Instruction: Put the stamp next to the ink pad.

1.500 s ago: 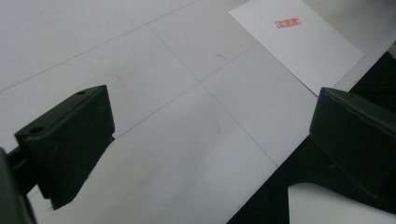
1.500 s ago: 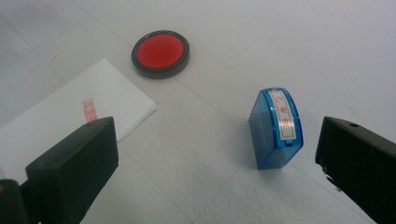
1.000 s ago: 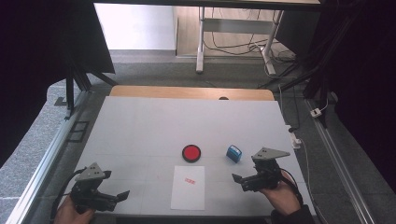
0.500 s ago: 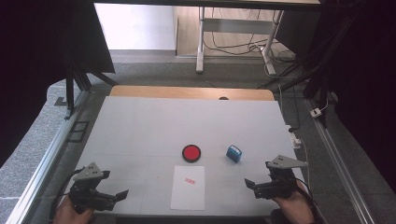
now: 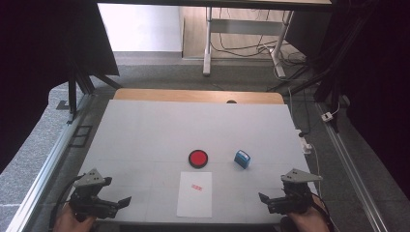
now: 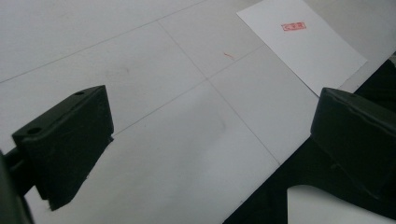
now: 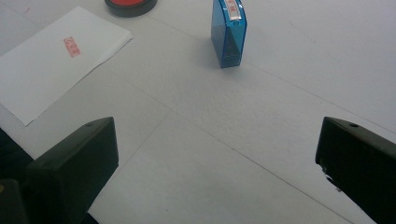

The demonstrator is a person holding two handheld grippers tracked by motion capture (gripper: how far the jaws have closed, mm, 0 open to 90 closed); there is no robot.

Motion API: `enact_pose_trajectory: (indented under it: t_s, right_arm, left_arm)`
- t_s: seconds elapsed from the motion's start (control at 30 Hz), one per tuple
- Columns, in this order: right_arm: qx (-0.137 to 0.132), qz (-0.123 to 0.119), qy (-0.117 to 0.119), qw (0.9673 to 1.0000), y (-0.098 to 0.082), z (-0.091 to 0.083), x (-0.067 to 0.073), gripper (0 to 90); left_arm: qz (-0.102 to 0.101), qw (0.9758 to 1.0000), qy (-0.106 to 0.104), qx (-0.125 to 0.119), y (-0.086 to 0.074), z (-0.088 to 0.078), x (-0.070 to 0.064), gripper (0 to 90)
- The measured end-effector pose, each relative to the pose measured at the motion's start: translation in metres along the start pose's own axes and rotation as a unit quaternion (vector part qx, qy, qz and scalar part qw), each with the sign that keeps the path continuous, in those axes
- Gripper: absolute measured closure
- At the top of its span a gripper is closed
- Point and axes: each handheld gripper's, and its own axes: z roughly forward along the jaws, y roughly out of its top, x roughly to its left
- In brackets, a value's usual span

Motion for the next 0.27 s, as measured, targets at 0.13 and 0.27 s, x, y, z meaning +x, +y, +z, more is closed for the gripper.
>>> enact_pose_trajectory:
  t_s: [0.13, 0.27]
  right_arm:
    - [0.006, 0.004, -0.005, 1.0, -0.0018, -0.0015, -0.0002, 0.0]
    - [0.005, 0.009, -0.006, 0.9999, -0.0025, -0.0016, -0.0013, 0.0]
  left_arm:
    - [-0.001, 1.0, -0.001, 0.001, -0.0001, 0.0, 0.0003, 0.0]
    - [-0.001, 1.0, -0.004, 0.003, 0.0012, 0.0008, 0.0004, 0.0]
